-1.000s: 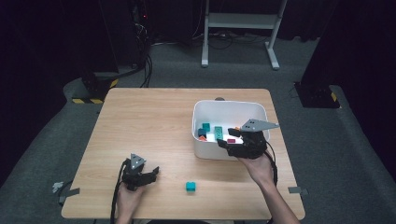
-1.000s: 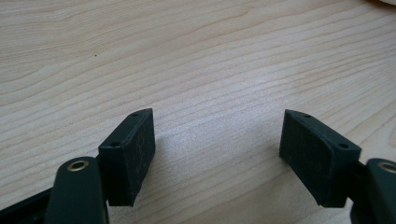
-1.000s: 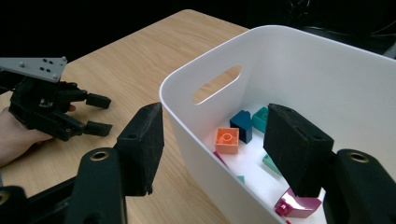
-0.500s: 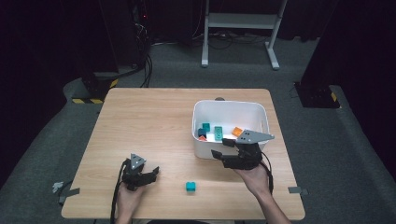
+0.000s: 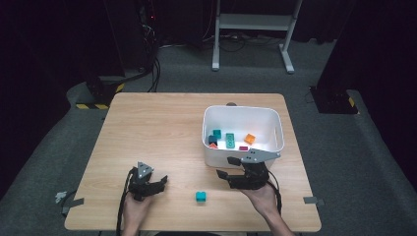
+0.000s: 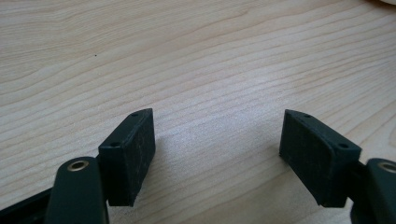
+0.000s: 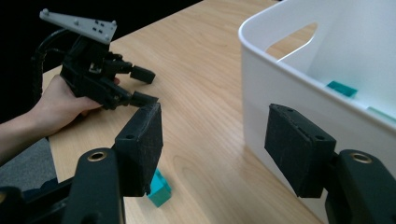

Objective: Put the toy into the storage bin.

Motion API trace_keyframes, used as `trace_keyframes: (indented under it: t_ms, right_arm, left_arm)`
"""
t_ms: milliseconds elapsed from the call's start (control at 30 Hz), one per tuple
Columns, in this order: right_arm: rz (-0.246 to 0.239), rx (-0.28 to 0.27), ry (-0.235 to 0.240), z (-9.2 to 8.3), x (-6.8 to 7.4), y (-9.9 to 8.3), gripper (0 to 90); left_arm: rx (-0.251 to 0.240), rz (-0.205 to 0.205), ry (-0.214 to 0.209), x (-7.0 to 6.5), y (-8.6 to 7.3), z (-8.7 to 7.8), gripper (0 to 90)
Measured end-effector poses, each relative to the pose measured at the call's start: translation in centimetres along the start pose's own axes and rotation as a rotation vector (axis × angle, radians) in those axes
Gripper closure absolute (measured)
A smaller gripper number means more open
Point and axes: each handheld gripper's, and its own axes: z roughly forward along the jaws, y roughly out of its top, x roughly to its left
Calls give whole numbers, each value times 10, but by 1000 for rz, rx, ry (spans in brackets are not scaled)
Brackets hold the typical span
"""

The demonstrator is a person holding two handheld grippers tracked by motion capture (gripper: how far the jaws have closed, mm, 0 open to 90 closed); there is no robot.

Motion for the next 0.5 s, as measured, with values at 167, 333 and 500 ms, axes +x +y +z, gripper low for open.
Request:
trace_keyframes:
  t_ms: [167,333,500]
  right_arm:
    - [6,16,21,9,5,-11,366]
    - [13,27,44,18,10,-22,372]
    - [8,45,65,28,15,-31,376]
  left_arm:
    - [0,0,0,0,0,0,269]
    - [0,0,0,0,0,0,268]
    - [0,0,0,0,0,0,269]
